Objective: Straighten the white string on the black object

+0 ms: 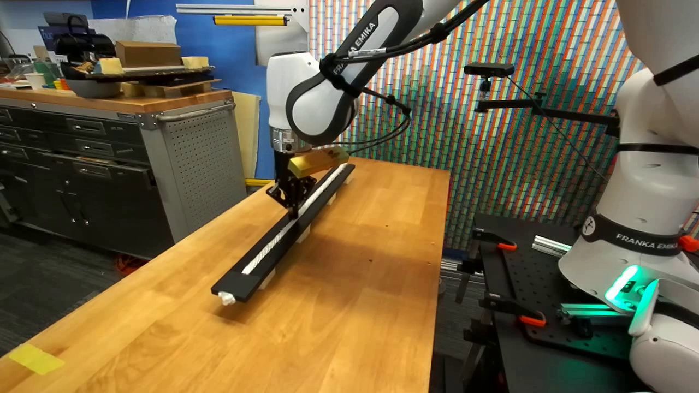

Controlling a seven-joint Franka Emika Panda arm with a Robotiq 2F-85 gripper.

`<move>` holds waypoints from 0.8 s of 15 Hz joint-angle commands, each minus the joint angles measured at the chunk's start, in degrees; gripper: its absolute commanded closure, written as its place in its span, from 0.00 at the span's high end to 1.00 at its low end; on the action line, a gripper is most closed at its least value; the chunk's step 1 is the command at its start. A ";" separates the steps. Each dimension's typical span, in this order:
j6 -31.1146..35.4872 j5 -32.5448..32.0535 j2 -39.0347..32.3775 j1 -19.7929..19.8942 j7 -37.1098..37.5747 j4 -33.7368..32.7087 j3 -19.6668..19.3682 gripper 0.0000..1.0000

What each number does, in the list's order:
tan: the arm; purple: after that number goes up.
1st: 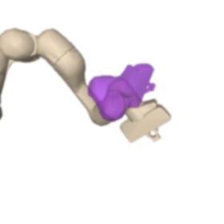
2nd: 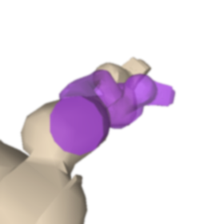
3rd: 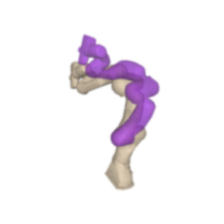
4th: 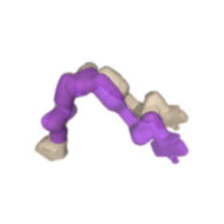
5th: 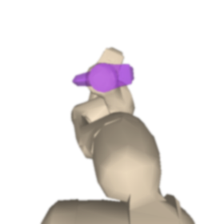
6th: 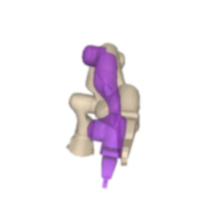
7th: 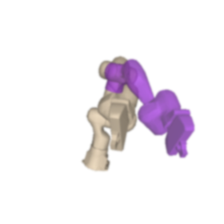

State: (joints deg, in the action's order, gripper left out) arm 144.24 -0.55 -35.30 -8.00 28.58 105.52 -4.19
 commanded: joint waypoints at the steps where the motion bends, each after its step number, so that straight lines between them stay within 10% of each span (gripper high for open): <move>1: 1.78 1.73 -0.28 1.30 -1.80 0.72 -0.32 0.00; 12: 3.86 4.73 0.91 3.41 -2.66 2.67 -0.40 0.00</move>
State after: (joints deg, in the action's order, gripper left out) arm 145.82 2.80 -35.18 -5.73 28.16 106.12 -4.19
